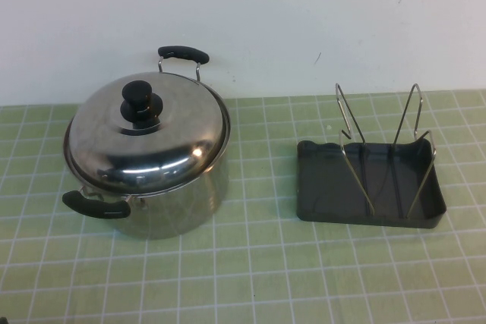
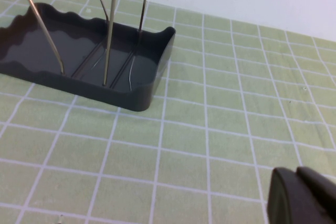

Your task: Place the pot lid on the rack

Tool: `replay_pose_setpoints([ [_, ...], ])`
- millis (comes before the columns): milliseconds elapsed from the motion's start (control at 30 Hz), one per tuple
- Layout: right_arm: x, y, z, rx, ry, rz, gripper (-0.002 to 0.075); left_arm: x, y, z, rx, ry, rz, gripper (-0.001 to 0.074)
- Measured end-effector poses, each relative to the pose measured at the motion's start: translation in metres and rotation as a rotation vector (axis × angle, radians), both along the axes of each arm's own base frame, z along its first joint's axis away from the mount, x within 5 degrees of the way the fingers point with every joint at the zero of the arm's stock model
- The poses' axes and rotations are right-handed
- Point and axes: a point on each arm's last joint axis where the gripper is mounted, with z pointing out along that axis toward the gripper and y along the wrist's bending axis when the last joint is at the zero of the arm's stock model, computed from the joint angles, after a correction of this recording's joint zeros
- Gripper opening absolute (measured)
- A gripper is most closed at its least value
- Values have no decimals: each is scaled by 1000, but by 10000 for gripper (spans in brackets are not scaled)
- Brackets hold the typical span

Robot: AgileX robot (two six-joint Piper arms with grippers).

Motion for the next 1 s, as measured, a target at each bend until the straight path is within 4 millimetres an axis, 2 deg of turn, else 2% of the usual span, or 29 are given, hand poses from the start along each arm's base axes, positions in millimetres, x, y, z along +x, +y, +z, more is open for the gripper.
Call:
replay_pose_setpoints([
  [1000,0,0,0,0,0,0,-1,0,0,0,11,-4,-3,-2],
])
